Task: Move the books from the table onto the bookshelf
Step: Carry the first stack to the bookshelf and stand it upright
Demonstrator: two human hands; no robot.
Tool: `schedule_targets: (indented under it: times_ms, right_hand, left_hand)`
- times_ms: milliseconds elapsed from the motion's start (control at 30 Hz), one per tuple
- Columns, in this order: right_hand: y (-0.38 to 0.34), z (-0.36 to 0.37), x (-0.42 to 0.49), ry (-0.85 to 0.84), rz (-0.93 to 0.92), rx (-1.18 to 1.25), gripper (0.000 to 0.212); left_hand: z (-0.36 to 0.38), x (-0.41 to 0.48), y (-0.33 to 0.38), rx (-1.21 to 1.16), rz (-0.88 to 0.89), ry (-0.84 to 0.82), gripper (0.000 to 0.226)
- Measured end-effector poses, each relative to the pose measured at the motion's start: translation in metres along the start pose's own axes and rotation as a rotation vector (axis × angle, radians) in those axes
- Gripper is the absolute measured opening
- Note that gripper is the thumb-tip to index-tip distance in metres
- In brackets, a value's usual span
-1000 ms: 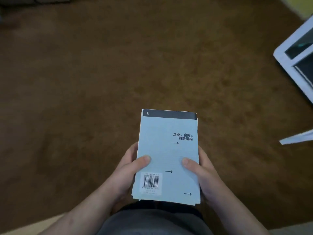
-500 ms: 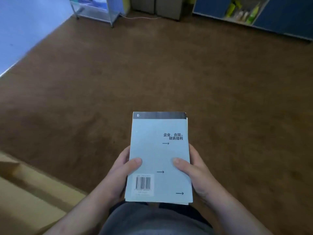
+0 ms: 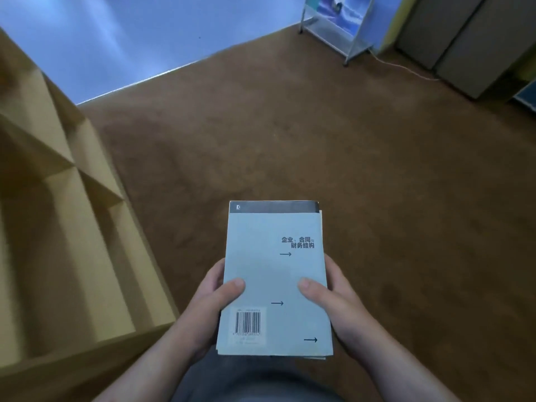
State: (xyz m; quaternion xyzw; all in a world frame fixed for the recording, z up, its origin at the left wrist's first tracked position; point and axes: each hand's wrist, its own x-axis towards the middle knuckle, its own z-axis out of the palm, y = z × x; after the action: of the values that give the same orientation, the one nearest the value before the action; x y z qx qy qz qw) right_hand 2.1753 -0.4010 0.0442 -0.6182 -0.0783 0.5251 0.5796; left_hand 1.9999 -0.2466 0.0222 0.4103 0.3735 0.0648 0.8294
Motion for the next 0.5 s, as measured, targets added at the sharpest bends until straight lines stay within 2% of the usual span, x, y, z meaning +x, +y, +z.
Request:
schedule_targets:
  times_ms: [200, 333, 500]
  right_hand:
    - [-0.064, 0.04, 0.097, -0.117, 0.02, -0.107, 0.083]
    - [-0.101, 0.071, 0.146, -0.207, 0.025, -0.17, 0.087]
    - [-0.137, 0.111, 0.203, -0.372, 0.071, -0.263, 0.081]
  left_hand:
    - [-0.032, 0.047, 0.06, -0.081, 0.068, 0.129, 0.074]
    - [-0.049, 0.062, 0.099, -0.168, 0.115, 0.212, 0.058]
    - [-0.068, 0.071, 0.134, -0.253, 0.187, 0.323, 0.063]
